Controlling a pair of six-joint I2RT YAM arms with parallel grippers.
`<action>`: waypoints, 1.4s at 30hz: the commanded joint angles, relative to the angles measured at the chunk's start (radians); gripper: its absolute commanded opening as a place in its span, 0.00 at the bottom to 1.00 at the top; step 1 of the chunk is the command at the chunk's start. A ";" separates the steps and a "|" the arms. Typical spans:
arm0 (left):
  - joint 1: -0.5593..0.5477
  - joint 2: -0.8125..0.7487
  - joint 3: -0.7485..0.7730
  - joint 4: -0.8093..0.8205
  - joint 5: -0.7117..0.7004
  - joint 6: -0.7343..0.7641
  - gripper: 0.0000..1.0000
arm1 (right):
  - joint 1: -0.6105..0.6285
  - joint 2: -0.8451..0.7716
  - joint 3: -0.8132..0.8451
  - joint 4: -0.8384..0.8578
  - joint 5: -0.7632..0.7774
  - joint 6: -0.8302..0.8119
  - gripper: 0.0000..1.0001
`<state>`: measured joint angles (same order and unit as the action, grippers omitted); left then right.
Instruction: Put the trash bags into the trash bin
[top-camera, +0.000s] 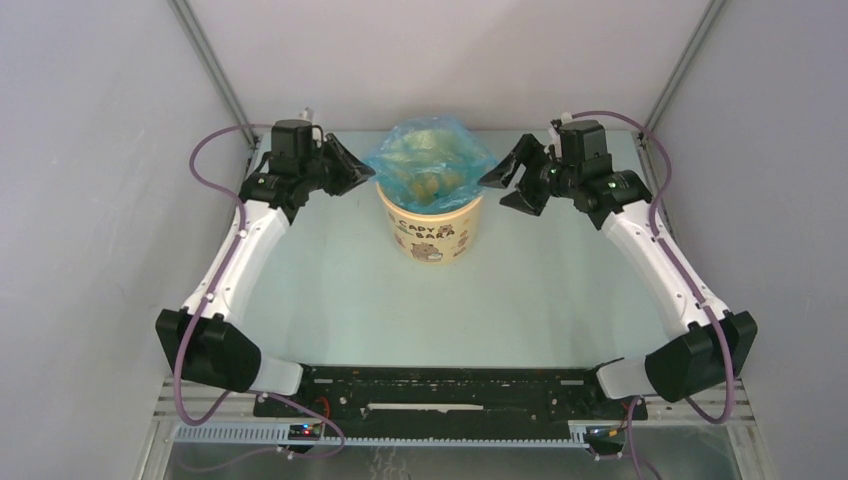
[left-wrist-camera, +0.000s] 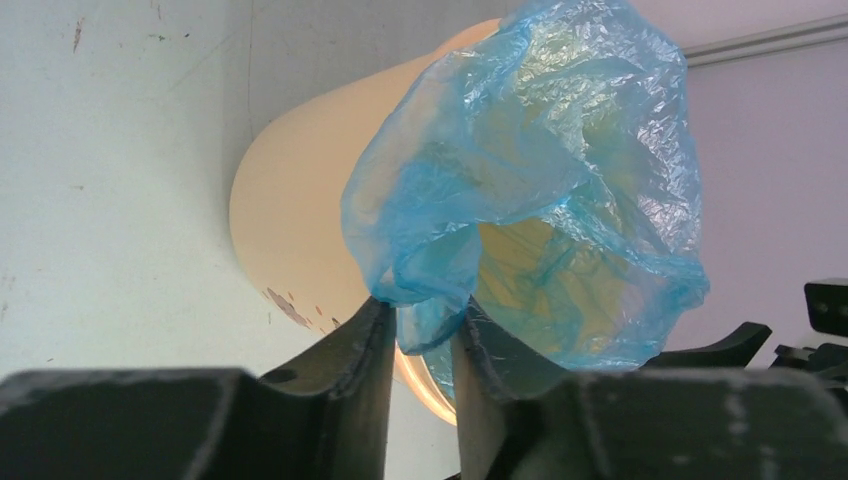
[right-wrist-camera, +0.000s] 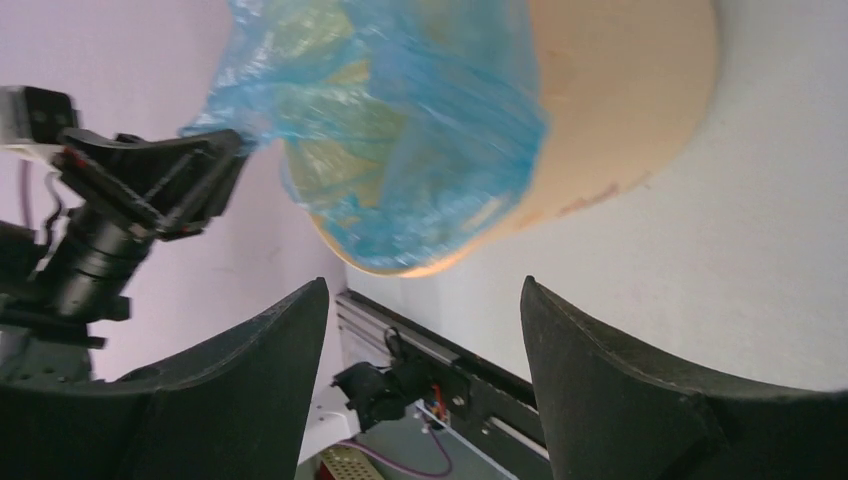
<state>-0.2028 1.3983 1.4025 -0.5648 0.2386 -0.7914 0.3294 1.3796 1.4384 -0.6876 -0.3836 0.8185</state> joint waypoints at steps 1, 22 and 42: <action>0.005 -0.010 0.029 0.026 0.013 -0.009 0.27 | -0.001 0.035 -0.006 0.225 -0.090 0.134 0.78; 0.004 -0.032 0.079 0.031 0.045 -0.036 0.00 | -0.023 0.076 -0.004 0.130 -0.106 0.085 0.63; 0.010 -0.048 0.104 0.007 0.052 -0.067 0.00 | -0.037 0.110 -0.015 0.253 -0.105 0.083 0.29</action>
<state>-0.2024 1.3891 1.4414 -0.5602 0.2695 -0.8299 0.3004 1.4841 1.4006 -0.5087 -0.4946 0.8993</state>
